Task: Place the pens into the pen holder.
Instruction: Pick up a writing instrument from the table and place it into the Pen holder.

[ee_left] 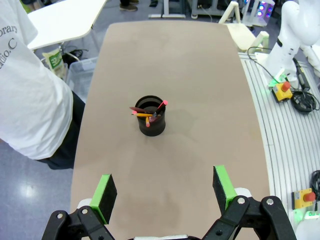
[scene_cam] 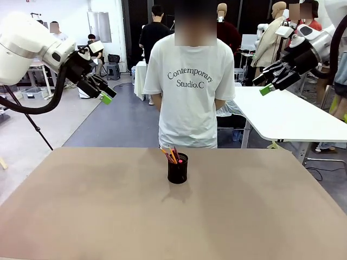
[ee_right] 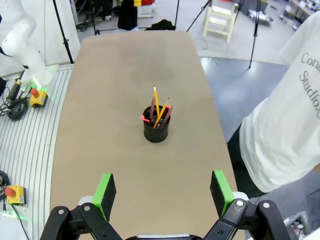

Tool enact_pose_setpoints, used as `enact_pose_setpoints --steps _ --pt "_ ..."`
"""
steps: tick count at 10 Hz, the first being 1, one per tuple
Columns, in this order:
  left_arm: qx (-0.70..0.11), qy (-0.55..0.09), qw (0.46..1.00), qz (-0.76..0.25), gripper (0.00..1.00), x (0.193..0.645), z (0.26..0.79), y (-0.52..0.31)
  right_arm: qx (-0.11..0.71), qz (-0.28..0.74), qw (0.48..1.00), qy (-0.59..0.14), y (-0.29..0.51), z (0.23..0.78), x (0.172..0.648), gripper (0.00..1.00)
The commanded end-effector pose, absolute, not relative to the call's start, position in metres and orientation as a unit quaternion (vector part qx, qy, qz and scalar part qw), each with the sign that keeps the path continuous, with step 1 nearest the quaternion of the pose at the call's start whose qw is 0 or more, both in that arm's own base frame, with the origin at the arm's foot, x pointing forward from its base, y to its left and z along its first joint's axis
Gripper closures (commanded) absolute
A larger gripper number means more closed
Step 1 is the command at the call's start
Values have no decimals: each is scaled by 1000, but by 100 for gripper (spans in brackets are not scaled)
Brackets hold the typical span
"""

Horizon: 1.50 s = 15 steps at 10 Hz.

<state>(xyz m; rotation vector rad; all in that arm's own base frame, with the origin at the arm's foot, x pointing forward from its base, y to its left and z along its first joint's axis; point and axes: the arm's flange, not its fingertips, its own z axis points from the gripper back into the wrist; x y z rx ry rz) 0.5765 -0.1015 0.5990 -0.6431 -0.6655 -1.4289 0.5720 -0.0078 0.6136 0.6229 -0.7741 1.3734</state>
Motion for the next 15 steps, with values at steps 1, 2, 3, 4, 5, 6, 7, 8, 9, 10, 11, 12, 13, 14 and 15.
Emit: enact_pose_setpoints --steps 1,2,3,4,5,6,7,8,9,10,11,12,13,14,15 --pt "-287 -292 660 -630 0 575 599 -101 272 606 663 -344 -6 613 572 0" --pt "-287 -292 660 -630 0 575 599 -101 272 606 663 -344 -6 613 572 0" --pt "-287 -292 660 -630 0 575 599 -101 272 606 663 -344 -6 613 572 0" --pt "-287 -292 660 -630 0 575 599 -101 272 606 663 -344 -6 613 572 0" --pt "-287 -292 660 -630 0 575 599 -101 272 606 663 -344 -6 613 572 0" --pt "-287 -292 660 -630 0 575 599 -101 272 606 663 -344 -6 613 572 0" --pt "-287 -292 660 -630 0 575 599 -101 272 606 663 -344 -6 613 572 0" --pt "-287 -292 660 -630 0 575 599 -101 272 606 663 -344 -6 613 572 0" --pt "-287 -292 660 -630 0 575 599 -101 272 606 663 -344 -6 613 572 0" --pt "-287 -292 660 -630 0 575 599 -101 272 606 663 -344 -6 613 572 0" --pt "-287 -292 660 -630 0 575 599 -101 272 606 663 -344 -6 613 572 0" --pt "-287 -292 660 -630 0 575 599 -101 272 606 663 -344 -6 613 572 0" --pt "-287 -292 660 -630 0 575 599 -101 272 606 663 -344 -6 613 572 0" --pt "-287 -292 660 -630 0 575 599 -101 272 606 663 -344 -6 613 572 0" --pt "-287 -292 660 -630 0 575 599 -101 272 606 663 -344 -6 613 572 0"
